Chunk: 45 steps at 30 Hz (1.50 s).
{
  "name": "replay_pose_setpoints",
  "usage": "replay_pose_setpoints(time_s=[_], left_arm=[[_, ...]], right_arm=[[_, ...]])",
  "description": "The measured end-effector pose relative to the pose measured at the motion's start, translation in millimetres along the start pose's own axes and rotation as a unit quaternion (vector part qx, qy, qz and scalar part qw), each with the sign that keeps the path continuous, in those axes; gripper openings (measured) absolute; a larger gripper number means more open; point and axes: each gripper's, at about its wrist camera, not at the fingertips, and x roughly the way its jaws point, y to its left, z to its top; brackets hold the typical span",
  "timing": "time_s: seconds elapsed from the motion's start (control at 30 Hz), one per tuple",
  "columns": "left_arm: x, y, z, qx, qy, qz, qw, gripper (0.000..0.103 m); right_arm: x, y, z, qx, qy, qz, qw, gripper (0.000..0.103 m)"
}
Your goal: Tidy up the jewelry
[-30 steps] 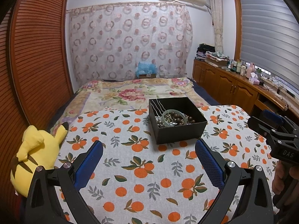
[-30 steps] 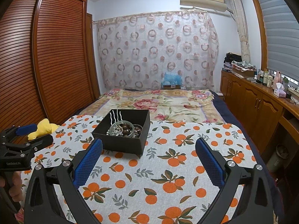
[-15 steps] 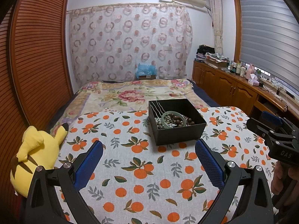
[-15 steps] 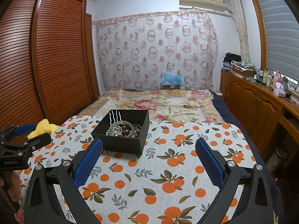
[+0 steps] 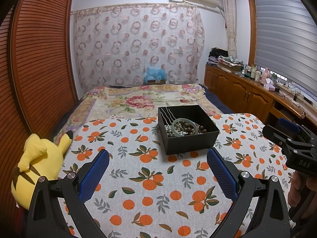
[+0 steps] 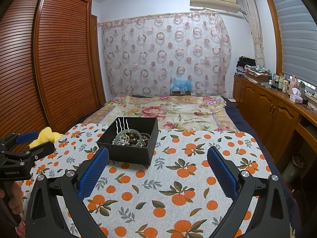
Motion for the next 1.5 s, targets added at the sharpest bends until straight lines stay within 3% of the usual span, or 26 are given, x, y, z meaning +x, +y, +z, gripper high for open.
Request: replay_pose_setpoints(time_s=[1.5], left_arm=[[0.9,3.5,-1.1,-0.002,0.004,0.001,1.0000,0.095]], right_arm=[[-0.8,-4.5,0.5,0.001,-0.002,-0.002,1.000,0.100]])
